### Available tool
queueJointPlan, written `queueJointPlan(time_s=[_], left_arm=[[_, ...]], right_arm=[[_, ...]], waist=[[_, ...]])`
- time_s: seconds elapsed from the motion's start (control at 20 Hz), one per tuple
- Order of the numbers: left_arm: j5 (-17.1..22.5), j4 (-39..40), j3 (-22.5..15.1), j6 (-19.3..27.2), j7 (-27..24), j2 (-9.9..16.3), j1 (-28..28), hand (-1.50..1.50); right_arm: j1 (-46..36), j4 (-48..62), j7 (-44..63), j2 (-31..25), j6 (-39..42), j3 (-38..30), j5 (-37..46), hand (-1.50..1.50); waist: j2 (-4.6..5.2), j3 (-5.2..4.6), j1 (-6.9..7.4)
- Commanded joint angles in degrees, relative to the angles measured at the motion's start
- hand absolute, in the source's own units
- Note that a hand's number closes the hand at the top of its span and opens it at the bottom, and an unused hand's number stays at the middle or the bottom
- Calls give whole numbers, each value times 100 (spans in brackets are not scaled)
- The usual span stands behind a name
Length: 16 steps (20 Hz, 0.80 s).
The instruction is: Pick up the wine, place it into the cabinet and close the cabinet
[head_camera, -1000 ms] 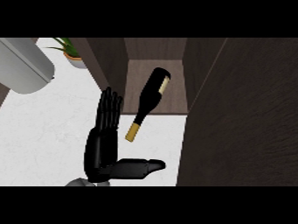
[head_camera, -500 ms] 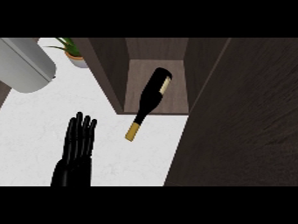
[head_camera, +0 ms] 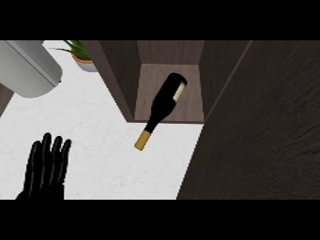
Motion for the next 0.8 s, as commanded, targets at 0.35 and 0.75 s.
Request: queueJointPlan(time_s=[0.35, 0.75], left_arm=[[710, -496, 951, -899, -214, 714, 789, -150], [1389, -522, 1849, -1767, -269, 1216, 1324, -150]], right_arm=[[-1447, 452, 970, 1275, -1105, 1943, 425, 150], [-3550, 1604, 1073, 1297, -2991, 2097, 460, 150]], waist=[[6, -7, 110], [30, -3, 180]])
